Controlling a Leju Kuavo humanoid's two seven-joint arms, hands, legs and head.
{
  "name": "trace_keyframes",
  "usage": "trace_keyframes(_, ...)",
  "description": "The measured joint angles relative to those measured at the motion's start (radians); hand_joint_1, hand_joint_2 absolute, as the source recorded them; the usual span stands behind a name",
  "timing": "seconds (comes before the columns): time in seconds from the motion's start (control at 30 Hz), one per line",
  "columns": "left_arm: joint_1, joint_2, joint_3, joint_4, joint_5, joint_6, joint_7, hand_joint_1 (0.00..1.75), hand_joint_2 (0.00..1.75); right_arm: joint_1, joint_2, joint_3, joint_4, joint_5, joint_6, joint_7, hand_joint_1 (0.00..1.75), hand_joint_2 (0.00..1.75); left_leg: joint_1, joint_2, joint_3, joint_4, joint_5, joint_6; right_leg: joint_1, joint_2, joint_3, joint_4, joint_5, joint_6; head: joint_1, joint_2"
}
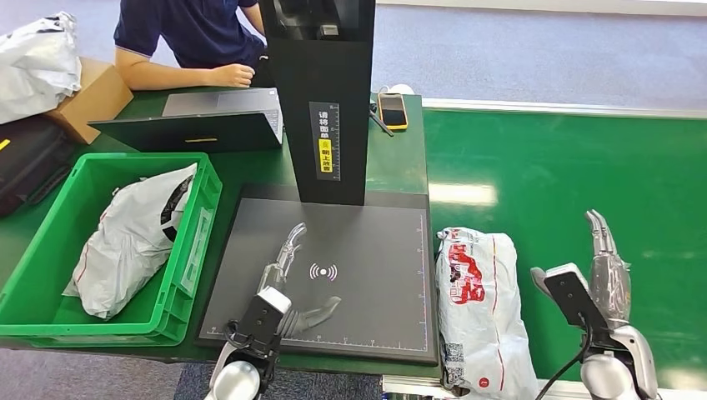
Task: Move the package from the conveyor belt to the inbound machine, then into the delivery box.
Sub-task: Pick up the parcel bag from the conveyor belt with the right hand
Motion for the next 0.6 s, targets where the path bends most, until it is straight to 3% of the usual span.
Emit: trace_keyframes(0.6,-0.006,0.000,-0.008,0.024,0.016,0.017,-0.008,0.00,1.75,-0.026,0.061,0.099,0.086,-0.040,0.115,0.047,0.00,1.75,0.000,0.000,0.000,0.000,0.000,0.000,0.000,0.000,0.000,0.000,0.000,0.000,0.000,0.000)
